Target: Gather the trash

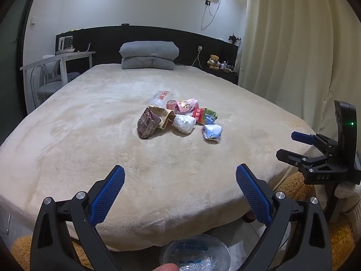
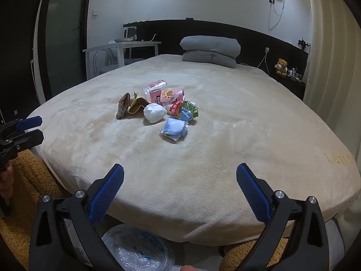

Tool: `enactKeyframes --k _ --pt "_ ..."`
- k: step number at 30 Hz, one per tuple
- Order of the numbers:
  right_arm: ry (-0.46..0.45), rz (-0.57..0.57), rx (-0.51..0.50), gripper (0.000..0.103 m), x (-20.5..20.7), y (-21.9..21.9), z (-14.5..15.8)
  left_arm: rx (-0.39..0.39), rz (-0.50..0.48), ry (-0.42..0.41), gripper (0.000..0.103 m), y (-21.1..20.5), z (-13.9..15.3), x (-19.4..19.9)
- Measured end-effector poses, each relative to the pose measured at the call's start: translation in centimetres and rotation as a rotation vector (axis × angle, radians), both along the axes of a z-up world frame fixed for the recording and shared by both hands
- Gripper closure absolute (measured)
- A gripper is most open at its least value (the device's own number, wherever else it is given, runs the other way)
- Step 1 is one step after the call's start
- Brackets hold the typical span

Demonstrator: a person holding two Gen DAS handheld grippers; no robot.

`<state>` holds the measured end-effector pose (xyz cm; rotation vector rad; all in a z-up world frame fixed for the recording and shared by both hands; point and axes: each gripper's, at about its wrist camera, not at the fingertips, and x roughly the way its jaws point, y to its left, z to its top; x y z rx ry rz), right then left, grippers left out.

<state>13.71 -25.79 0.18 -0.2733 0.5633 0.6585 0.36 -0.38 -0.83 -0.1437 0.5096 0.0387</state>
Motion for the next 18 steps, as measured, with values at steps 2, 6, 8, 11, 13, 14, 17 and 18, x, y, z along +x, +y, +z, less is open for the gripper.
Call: enactKeyframes --k 2,6,8,11,13,14,17,18 --pt "0.002 0.0 0.003 0.004 -0.05 -0.08 0.05 0.001 0.0 0.001 0.006 0.0 0.09 0.0" --pt "0.003 0.003 0.007 0.004 -0.13 -0.13 0.11 0.001 0.001 0.001 0.006 0.0 0.1 0.01" --pt "0.003 0.011 0.015 0.004 -0.19 -0.2 0.2 0.001 0.001 0.0 0.006 -0.01 0.1 0.01" --pt "0.001 0.016 0.018 0.004 -0.27 0.1 0.26 0.001 0.0 0.001 0.006 -0.01 0.11 0.02" --pt "0.019 0.014 0.052 0.004 -0.37 -0.25 0.44 0.002 0.001 0.001 0.006 -0.02 0.12 0.02" --pt "0.016 0.013 0.052 0.004 -0.37 -0.23 0.39 0.001 0.001 0.001 0.006 -0.01 0.12 0.02" --pt "0.012 0.012 0.056 0.004 -0.4 -0.23 0.43 0.002 0.002 0.001 0.006 -0.03 0.1 0.03" --pt "0.012 0.013 0.053 0.004 -0.39 -0.21 0.42 0.001 0.004 0.0 0.006 0.0 0.08 0.01"
